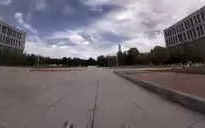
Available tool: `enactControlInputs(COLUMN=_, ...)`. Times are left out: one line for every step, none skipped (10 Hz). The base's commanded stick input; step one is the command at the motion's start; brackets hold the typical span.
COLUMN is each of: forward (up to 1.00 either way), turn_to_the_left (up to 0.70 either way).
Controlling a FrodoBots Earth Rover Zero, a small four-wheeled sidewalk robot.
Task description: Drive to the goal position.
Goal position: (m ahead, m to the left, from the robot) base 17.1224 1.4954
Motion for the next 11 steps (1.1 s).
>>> enactControlInputs(forward=1.00, turn_to_the_left=0.03)
enactControlInputs(forward=1.00, turn_to_the_left=0.03)
enactControlInputs(forward=1.00, turn_to_the_left=0.03)
enactControlInputs(forward=1.00, turn_to_the_left=0.03)
enactControlInputs(forward=1.00, turn_to_the_left=0.03)
enactControlInputs(forward=1.00, turn_to_the_left=0.03)
enactControlInputs(forward=1.00, turn_to_the_left=0.03)
enactControlInputs(forward=1.00, turn_to_the_left=0.03)
enactControlInputs(forward=1.00, turn_to_the_left=0.03)
enactControlInputs(forward=1.00, turn_to_the_left=0.03)
enactControlInputs(forward=1.00, turn_to_the_left=0.03)
